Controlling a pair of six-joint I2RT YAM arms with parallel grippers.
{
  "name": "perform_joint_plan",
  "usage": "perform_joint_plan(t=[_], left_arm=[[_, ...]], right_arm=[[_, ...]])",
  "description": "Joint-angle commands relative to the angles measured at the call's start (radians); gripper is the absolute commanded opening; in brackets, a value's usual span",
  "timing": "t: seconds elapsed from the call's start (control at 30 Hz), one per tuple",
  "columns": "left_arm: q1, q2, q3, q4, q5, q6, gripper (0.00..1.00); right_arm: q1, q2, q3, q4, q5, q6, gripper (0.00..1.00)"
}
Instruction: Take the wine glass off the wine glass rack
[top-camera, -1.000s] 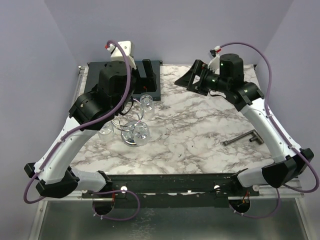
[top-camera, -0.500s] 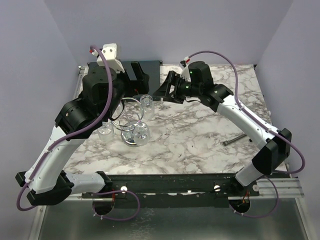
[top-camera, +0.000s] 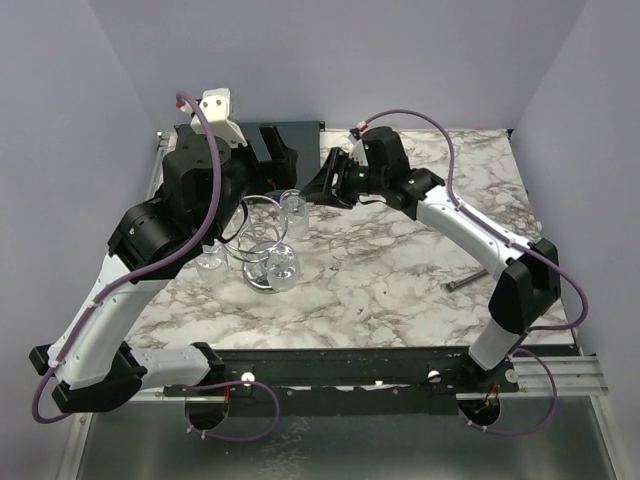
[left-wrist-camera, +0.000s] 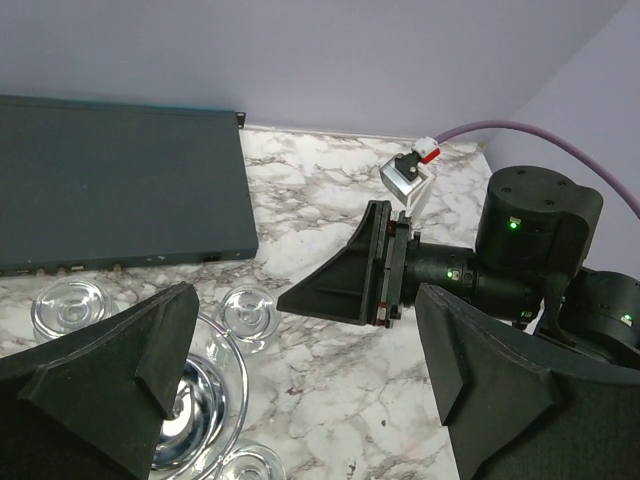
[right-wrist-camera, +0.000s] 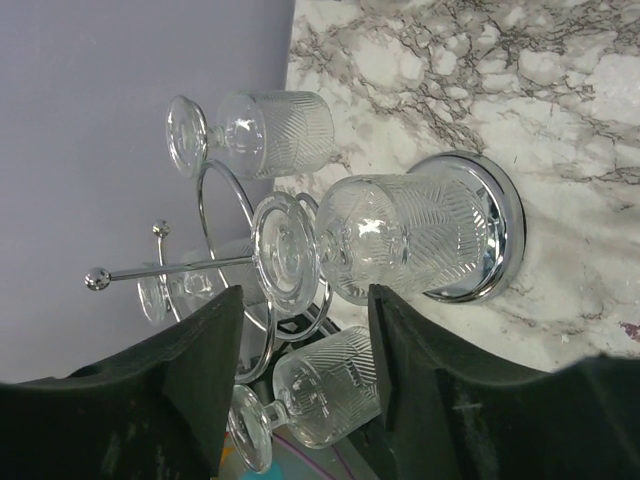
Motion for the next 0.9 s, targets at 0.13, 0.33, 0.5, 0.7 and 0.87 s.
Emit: perform_joint_plan(t=[0.13,0.33,0.5,0.7,0.87], left_arm=[[0.004,-0.011,-0.007,0.003,-0.002,-0.015,0.99],[0.004,-0.011,-0.010,0.004,-0.004,-0.017,0.99],[0.003,-0.011,-0.012,0.004,-0.006,-0.017,0.99],[0.003,-0.010,-0.015,0.004,-0.008,-0.017,0.99],[0.003,-0.011,-0.018,0.004,-0.008,-0.017,0.99]], right_arm=[[0.006,0.048,0.004,0.054,-0.041,0.021,0.49],[0.008,0.072,0.018,0.068,-0.058,0.024,0.44],[0.015,0.089,0.031,0.069,-0.066,0.023,0.39],[0.022,0.102,0.045,0.072,-0.069,0.027,0.31],[0.026,0.106,0.053,0.071,-0.072,0.026,0.28]])
